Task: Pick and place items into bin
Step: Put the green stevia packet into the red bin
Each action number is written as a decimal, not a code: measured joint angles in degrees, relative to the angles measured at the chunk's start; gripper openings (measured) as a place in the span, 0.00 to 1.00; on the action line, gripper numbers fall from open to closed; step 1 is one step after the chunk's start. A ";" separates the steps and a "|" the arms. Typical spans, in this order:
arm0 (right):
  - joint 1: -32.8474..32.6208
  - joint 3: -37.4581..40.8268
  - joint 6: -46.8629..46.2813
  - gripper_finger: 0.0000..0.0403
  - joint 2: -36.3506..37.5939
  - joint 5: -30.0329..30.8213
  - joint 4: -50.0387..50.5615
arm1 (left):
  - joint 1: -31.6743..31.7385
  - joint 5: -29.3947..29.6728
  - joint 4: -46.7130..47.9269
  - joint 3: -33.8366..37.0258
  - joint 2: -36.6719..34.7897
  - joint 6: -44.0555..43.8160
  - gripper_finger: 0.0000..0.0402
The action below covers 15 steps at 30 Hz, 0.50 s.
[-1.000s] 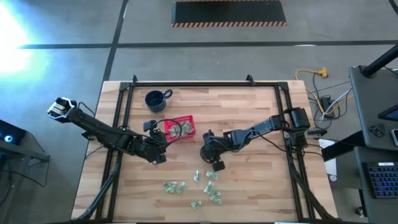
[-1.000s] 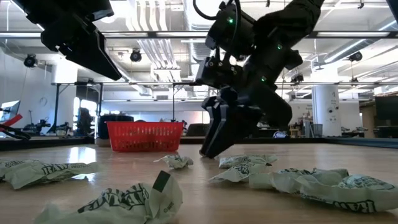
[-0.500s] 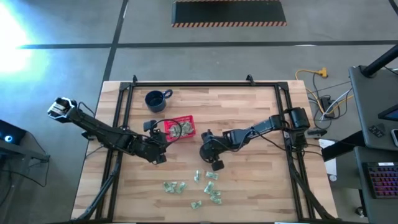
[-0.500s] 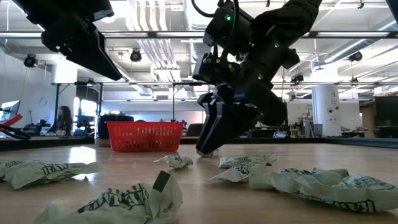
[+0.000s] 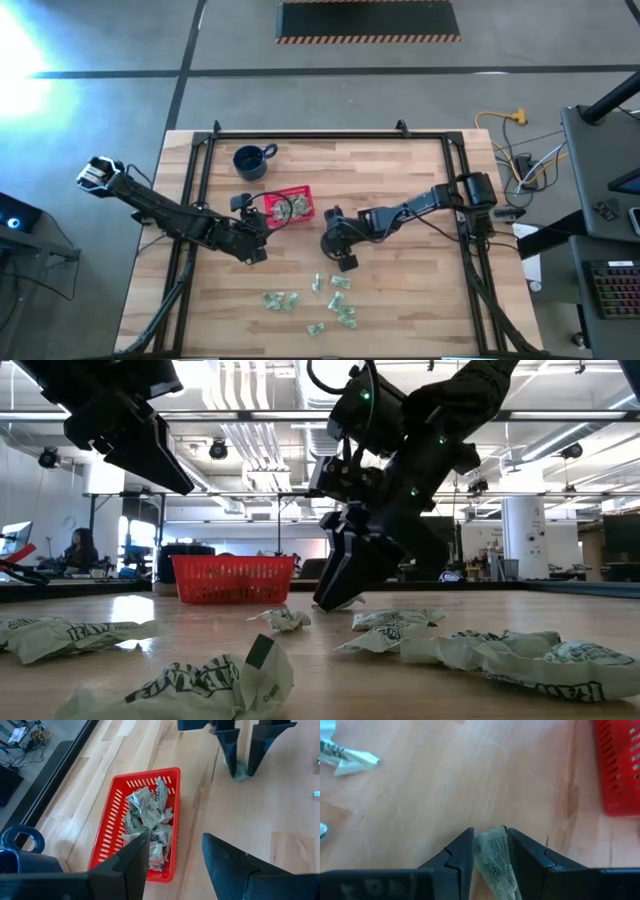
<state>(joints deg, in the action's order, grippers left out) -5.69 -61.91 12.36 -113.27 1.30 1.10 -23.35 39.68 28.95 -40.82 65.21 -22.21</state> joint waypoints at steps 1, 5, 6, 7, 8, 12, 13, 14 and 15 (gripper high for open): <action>0.11 0.00 -0.34 0.28 -0.13 0.11 -0.02 | 0.00 0.02 -0.02 0.00 0.09 -0.01 0.41; 0.46 -0.07 -2.01 0.32 -1.02 -0.15 -0.15 | 0.00 0.01 -0.13 0.00 0.52 -0.03 0.41; 0.49 -0.11 -2.15 0.33 -1.14 -0.27 -0.08 | 0.00 0.01 -0.17 0.00 0.64 -0.03 0.41; 0.52 -0.11 -2.28 0.34 -1.19 -0.28 0.02 | 0.00 -0.03 -0.15 0.00 0.70 -0.03 0.41; 0.50 -0.12 -2.31 0.34 -1.20 -0.24 0.13 | 0.00 -0.03 -0.14 0.00 0.70 -0.04 0.41; 0.50 -0.13 -2.36 0.34 -1.22 0.17 0.43 | 0.00 -0.11 -0.26 0.00 0.68 -0.08 0.41; 0.50 -0.12 -2.27 0.33 -1.22 0.14 0.57 | 0.00 -0.11 -0.31 0.00 0.68 -0.08 0.41; 0.50 -0.11 -2.07 0.31 -1.24 0.13 0.68 | 0.00 -0.11 -0.32 0.00 0.68 -0.10 0.41; 0.47 -0.11 -2.01 0.29 -1.27 0.13 0.81 | 0.00 -0.13 -0.31 0.00 0.68 -0.10 0.41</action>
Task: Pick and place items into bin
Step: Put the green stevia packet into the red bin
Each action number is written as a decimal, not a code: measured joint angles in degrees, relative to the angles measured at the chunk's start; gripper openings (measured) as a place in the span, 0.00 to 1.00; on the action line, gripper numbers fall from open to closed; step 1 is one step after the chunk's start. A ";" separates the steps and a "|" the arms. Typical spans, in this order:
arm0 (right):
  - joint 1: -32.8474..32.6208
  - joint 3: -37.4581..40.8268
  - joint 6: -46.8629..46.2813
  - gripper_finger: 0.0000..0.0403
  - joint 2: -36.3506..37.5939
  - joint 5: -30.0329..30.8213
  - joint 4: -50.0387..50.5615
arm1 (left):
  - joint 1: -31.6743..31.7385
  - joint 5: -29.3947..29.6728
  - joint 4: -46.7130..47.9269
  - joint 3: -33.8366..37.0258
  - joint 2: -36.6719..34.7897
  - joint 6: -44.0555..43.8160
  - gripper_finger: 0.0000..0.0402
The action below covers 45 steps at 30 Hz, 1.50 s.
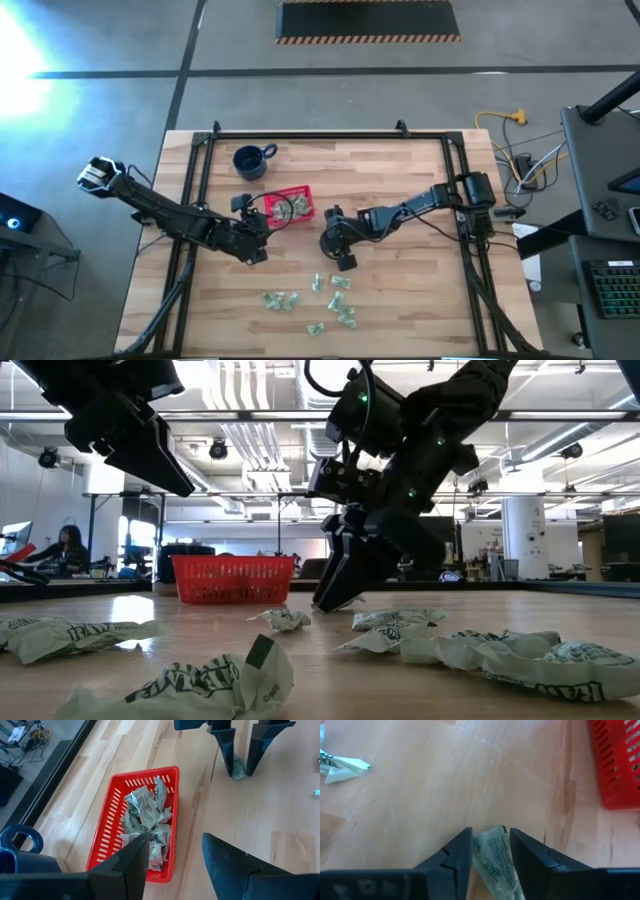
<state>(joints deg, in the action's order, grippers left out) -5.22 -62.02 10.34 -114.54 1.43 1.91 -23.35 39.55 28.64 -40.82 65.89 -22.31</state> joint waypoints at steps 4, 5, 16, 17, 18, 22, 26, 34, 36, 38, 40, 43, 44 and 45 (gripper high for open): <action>-0.05 0.02 0.14 0.18 -0.07 -0.20 0.33 | 0.01 -0.02 -0.11 0.00 0.00 0.00 0.41; -0.08 0.02 0.20 0.15 -0.07 -0.24 0.39 | 0.01 -0.02 -0.12 0.00 0.00 0.00 0.41; 0.14 -0.23 2.61 0.03 2.96 0.63 2.21 | 0.00 -0.04 -0.17 0.00 0.00 0.10 0.41; 0.16 -0.53 3.42 0.02 3.53 0.72 1.81 | 0.00 -0.04 -0.17 0.00 0.00 0.11 0.41; 0.38 -1.02 4.16 0.02 4.34 0.71 0.95 | 0.01 -0.04 -0.23 0.00 0.00 0.11 0.41; 1.95 -2.62 7.34 0.02 5.86 1.75 -3.79 | 0.00 -0.06 -0.39 0.00 -0.02 0.13 0.41; 4.56 -4.40 10.80 0.02 5.80 2.43 -8.65 | 0.01 -0.07 -0.38 -0.07 -0.02 0.15 0.41; 11.33 -5.70 10.61 0.02 5.42 -2.93 -14.11 | 0.00 -0.07 -0.33 -0.07 -0.02 0.20 0.41; 12.43 -5.66 9.38 0.02 5.46 -4.99 -15.54 | 0.00 -0.07 -0.33 -0.07 -0.04 0.33 0.41; 13.16 -5.46 8.90 0.02 5.39 -8.04 -16.25 | 0.00 -0.05 -0.36 -0.07 -0.04 0.66 0.41; 13.44 -5.60 8.80 0.02 4.38 -9.66 -18.44 | 0.00 -0.04 -0.55 -0.07 -0.07 0.72 0.41; 13.58 -7.09 8.54 0.02 1.93 -10.56 -18.85 | 0.00 0.02 -0.79 -0.07 -0.21 1.18 0.41; 13.58 -7.78 8.55 0.02 0.95 -10.56 -18.91 | 0.01 0.02 -0.81 -0.09 -0.24 1.28 0.41; 13.58 -8.28 8.47 0.02 0.14 -10.56 -18.76 | 0.00 0.02 -0.66 -0.13 -0.24 1.31 0.41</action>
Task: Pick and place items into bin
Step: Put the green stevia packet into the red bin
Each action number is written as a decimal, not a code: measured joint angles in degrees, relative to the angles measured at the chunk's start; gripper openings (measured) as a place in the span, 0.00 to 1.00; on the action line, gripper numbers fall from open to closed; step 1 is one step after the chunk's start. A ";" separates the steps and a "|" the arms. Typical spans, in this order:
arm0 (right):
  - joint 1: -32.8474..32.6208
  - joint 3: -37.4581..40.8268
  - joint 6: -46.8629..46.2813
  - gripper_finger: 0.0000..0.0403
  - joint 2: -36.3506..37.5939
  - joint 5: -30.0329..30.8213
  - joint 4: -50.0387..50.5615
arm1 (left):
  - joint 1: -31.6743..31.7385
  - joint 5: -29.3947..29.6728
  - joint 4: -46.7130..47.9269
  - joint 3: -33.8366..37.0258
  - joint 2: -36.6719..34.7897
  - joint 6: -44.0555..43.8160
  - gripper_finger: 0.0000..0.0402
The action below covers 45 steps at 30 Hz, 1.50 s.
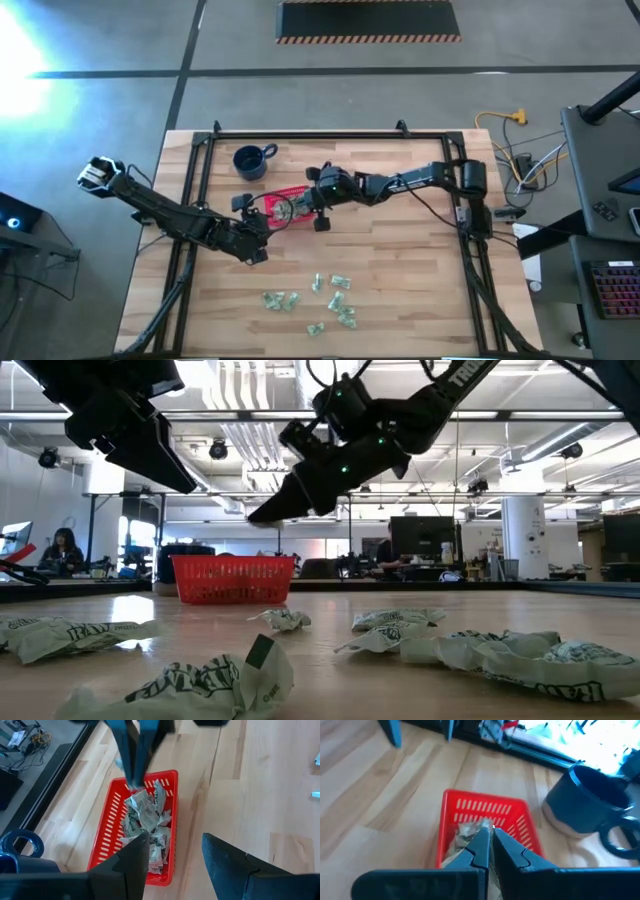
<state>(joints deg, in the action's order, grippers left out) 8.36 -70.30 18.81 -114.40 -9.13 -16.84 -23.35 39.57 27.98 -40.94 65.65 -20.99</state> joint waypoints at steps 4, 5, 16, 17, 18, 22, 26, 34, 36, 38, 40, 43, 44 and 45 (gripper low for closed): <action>0.06 -1.66 -0.74 0.02 -1.99 -0.16 0.07 | 0.00 0.02 -0.14 -0.31 -0.07 0.00 0.41; 0.11 -1.97 -0.92 0.02 -2.06 -0.15 -0.07 | 0.01 0.03 -0.18 -0.31 -0.09 0.00 0.41; 0.39 -2.28 -2.17 0.31 -2.09 -0.07 0.40 | 0.01 0.07 -0.49 -0.31 -0.13 0.36 0.41; 0.39 -2.28 -2.27 0.34 -2.03 -0.11 0.74 | 0.00 0.00 -0.53 -0.31 -0.13 0.33 0.41; 0.39 -2.27 -2.11 0.36 -1.68 -0.26 1.85 | 0.00 -0.36 -0.55 -0.31 -0.13 0.32 0.41; -0.40 -2.22 1.19 0.43 0.49 -2.47 8.97 | -0.04 -7.78 -0.84 -0.29 0.15 0.29 0.41; -1.79 -1.52 4.09 0.44 2.96 -5.33 17.62 | -1.23 -16.28 -2.11 0.04 1.66 0.36 0.41; -5.05 1.33 5.42 0.44 6.17 -11.90 30.24 | -6.13 -26.30 -7.94 0.08 8.25 -0.58 0.41; -5.69 2.33 4.82 0.44 6.24 -12.63 31.69 | -7.59 -28.12 -9.99 0.05 10.22 -1.66 0.41; -6.27 3.65 3.76 0.43 6.31 -12.63 31.70 | -9.04 -29.15 -11.55 -0.17 12.09 -3.47 0.41; -6.75 4.76 2.70 0.42 6.33 -12.61 31.72 | -10.41 -29.79 -11.72 -0.31 13.63 -6.10 0.41; -7.07 6.24 0.92 0.41 6.37 -12.61 31.83 | -12.11 -30.14 -12.82 -0.33 15.56 -10.13 0.41; -7.08 6.69 0.21 0.40 6.40 -12.63 31.58 | -12.62 -30.30 -13.53 -0.32 16.09 -11.38 0.41; -7.05 7.09 -0.53 0.40 6.44 -12.61 31.54 | -13.10 -30.47 -14.01 -0.31 16.71 -12.27 0.41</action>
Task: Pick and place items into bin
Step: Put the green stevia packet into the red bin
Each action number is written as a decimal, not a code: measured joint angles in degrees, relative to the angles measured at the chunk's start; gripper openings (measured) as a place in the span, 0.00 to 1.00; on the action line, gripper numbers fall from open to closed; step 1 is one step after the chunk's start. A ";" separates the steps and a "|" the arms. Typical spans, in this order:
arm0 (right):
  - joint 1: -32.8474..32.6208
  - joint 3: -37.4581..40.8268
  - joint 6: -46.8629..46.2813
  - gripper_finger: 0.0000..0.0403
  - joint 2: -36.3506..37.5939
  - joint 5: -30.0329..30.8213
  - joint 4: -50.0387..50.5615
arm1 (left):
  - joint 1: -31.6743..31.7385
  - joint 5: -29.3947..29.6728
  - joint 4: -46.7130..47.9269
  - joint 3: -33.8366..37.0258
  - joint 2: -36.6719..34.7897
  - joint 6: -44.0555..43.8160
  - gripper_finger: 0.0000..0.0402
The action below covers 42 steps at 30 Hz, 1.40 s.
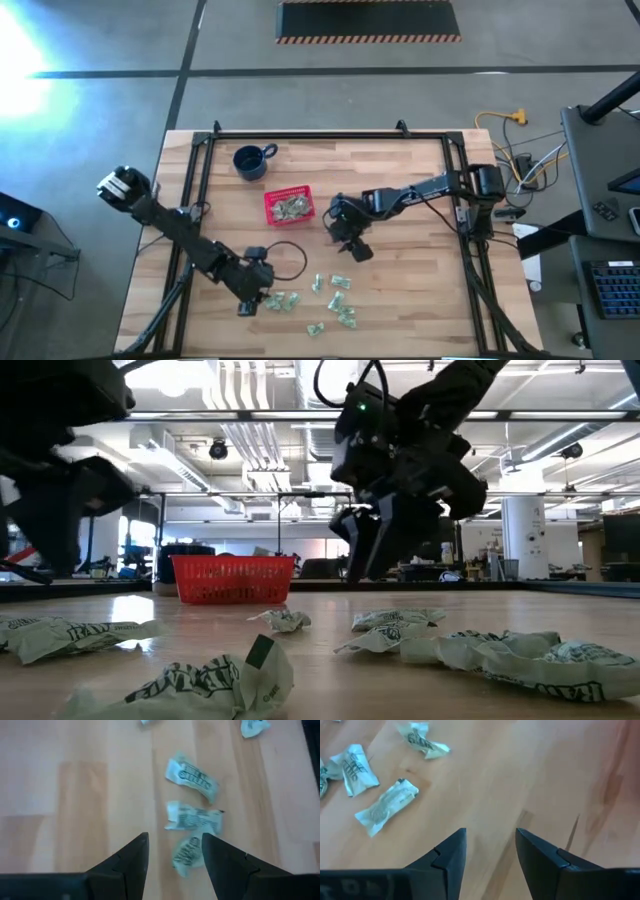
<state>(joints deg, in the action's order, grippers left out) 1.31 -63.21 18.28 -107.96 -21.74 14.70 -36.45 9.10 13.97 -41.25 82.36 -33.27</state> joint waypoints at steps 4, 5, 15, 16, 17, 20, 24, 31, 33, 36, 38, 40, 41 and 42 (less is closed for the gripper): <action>0.06 1.14 -1.69 0.38 0.02 0.04 -0.11 | -1.18 -1.26 -1.23 -0.15 3.03 -2.85 0.41; -0.05 1.23 -2.04 0.38 0.02 0.02 -0.17 | -1.26 -1.39 -2.20 -0.15 3.79 -3.46 0.41; -0.71 1.26 -2.40 0.37 0.02 0.04 -0.72 | -1.18 -3.34 -2.72 -0.37 8.01 -5.45 0.39; -0.71 1.26 -2.40 0.36 0.02 0.04 -0.72 | -1.16 -3.37 -2.58 -0.35 7.89 -5.43 0.38; -0.71 1.26 -2.38 0.36 0.02 0.07 -0.72 | -1.16 -3.43 -2.44 -0.35 7.68 -5.43 0.35; -0.71 1.26 -2.33 0.36 0.02 0.09 -0.72 | -1.17 -4.16 -1.32 -0.26 6.93 -5.43 0.26; -0.71 1.21 -2.23 0.34 0.04 0.09 -0.72 | -1.23 -4.31 3.20 -0.81 5.87 -5.13 0.09; -0.71 1.21 -1.81 0.33 0.09 0.20 -0.72 | -0.68 1.45 7.41 -1.62 1.95 -1.66 0.03; -0.71 1.21 -1.81 0.32 0.09 0.22 -0.74 | -0.59 4.62 8.08 -1.55 0.01 0.14 0.03; -0.69 1.21 -1.77 0.32 0.09 0.24 -0.91 | -0.37 12.42 8.15 -1.60 -2.95 3.95 0.03; -0.68 1.25 -1.77 0.32 0.09 0.28 -1.70 | -0.34 19.70 8.07 -1.60 -5.38 7.40 0.03; -0.66 1.32 -1.77 0.32 0.09 0.31 -2.59 | -0.28 27.85 8.06 -1.59 -7.49 10.81 0.03; -0.66 1.35 -1.79 0.32 0.09 0.31 -2.97 | -0.26 32.00 8.09 -1.55 -8.47 12.76 0.03; -0.66 1.36 -1.77 0.32 0.09 0.32 -3.27 | -0.11 35.85 8.10 -1.49 -9.48 14.37 0.03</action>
<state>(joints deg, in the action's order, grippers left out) 0.64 -61.84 16.51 -107.87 -21.42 11.43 -36.56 44.95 22.08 -42.74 72.88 -18.90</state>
